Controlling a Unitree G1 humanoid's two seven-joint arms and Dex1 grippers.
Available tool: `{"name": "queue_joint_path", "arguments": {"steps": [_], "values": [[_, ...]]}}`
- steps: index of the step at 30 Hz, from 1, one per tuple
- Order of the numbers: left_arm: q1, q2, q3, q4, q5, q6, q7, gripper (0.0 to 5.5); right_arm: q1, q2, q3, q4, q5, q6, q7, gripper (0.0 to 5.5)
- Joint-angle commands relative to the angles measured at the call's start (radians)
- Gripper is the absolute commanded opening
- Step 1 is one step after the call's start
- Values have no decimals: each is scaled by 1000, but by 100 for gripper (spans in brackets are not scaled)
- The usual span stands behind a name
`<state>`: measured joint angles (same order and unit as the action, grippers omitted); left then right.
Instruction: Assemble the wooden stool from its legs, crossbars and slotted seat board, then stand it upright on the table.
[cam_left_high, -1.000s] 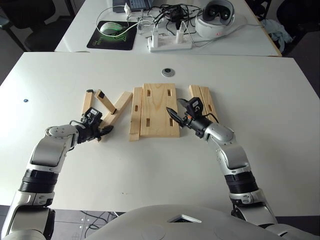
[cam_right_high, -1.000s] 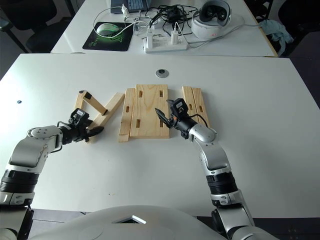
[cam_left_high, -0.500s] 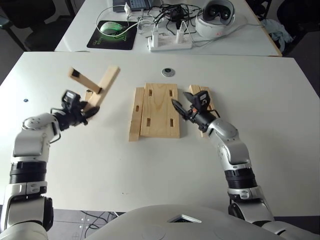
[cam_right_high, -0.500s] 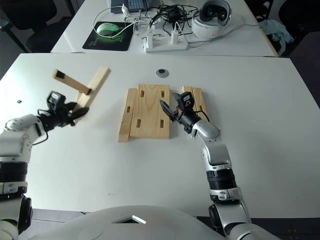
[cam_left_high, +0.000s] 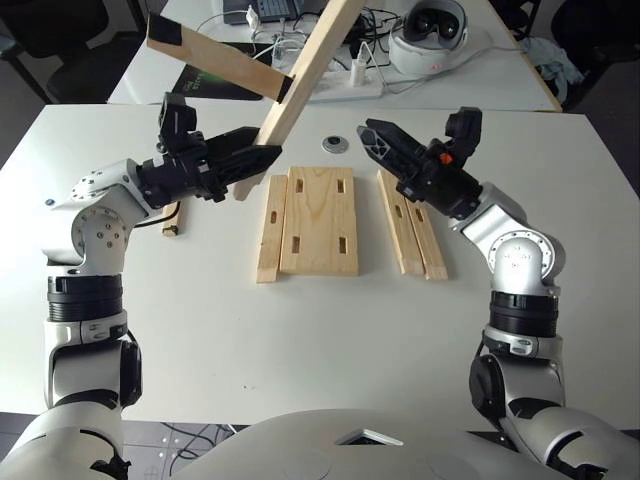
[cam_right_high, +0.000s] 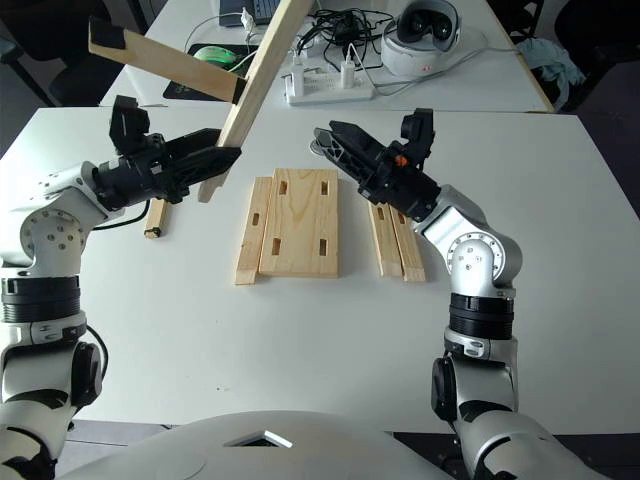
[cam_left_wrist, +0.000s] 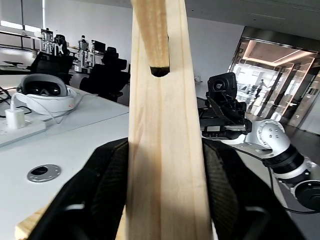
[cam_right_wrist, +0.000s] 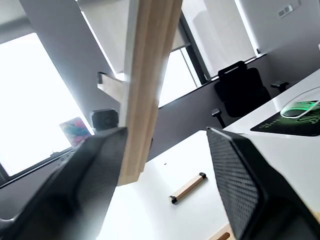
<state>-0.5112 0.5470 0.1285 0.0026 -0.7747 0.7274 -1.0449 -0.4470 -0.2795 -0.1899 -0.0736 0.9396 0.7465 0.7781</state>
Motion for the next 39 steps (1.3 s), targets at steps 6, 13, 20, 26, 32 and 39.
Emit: {"name": "queue_joint_path", "arguments": {"steps": [6,13,20,26,32,39], "values": [[22,19,-60,-78,-38,106,-45,210,-33,-3,-42,-40,149,91,-33,292],[38,21,-79,-101,-52,145,-59,210,-35,-3,-75,-63,297,155,-76,292],[45,16,-88,-125,-87,190,-66,209,-25,-11,-55,-62,292,155,-93,292],[33,18,-70,-122,-116,216,-57,209,1,-46,-7,-33,206,156,-83,311],[32,23,-67,-125,-119,225,-61,209,9,-44,-19,-35,259,193,-59,394],[52,44,-85,-132,-115,235,-81,209,11,-32,-57,-46,355,218,-68,471]]}}
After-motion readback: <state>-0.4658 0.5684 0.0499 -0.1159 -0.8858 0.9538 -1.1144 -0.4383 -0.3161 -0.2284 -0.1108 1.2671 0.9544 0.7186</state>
